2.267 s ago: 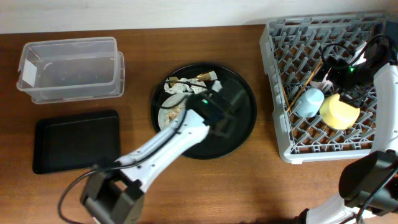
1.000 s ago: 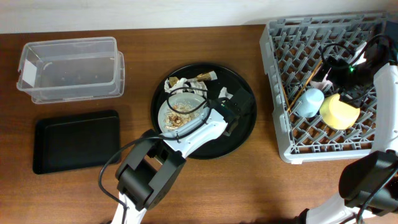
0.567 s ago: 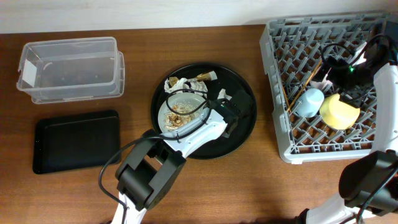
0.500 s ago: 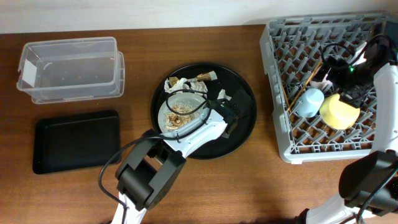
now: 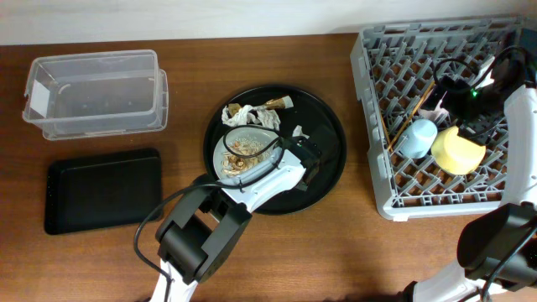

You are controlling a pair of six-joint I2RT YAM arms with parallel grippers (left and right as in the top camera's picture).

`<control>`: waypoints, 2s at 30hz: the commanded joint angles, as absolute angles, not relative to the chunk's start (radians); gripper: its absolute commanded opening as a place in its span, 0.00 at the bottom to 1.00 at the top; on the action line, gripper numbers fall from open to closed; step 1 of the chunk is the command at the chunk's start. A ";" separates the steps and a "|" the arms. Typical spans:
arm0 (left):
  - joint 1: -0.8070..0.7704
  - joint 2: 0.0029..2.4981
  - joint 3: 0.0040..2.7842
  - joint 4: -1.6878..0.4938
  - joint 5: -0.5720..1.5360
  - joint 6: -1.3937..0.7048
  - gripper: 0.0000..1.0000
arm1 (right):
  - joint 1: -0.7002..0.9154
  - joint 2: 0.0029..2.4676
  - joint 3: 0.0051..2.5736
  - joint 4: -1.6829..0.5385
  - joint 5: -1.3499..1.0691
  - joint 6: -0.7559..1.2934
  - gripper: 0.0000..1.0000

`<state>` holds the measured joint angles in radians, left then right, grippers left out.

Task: Sort waste into correct bins and load items into the dishwasher rack
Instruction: 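Grasp the white plate rim with the left gripper and lift, then carry the plate left and tip food scraps onto the small black tray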

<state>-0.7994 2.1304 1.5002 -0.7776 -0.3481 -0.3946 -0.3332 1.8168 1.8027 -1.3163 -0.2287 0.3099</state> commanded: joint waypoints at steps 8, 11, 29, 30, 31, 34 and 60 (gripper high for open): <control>-0.799 2.144 1.566 -0.860 -0.366 -0.408 0.01 | -0.334 1.808 1.811 -1.317 -0.224 0.308 0.98; -0.799 2.144 1.618 -0.925 -0.367 -0.413 0.01 | -0.334 1.808 1.811 -1.317 -0.224 0.308 0.98; -0.773 2.111 1.832 -1.284 -0.436 -0.556 0.01 | -0.334 1.808 1.811 -1.317 -0.224 0.308 0.98; -0.765 2.103 1.835 -1.297 -0.447 -0.574 0.01 | -0.334 1.808 1.811 -1.317 -0.224 0.308 0.98; -0.745 2.089 1.835 -1.316 -0.472 -0.593 0.01 | -0.334 1.808 1.811 -1.317 -0.224 0.308 0.98; -0.672 2.048 1.835 -1.335 -0.488 -0.591 0.01 | -0.334 1.808 1.811 -1.317 -0.224 0.308 0.98; 0.116 1.965 1.834 -1.296 -0.062 -0.565 0.01 | -0.334 1.808 1.811 -1.317 -0.224 0.308 0.98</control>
<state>0.0681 1.9949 1.8179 -1.2938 -0.1688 -0.5808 -0.3332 1.8168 1.8027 -1.3163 -0.2287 0.3099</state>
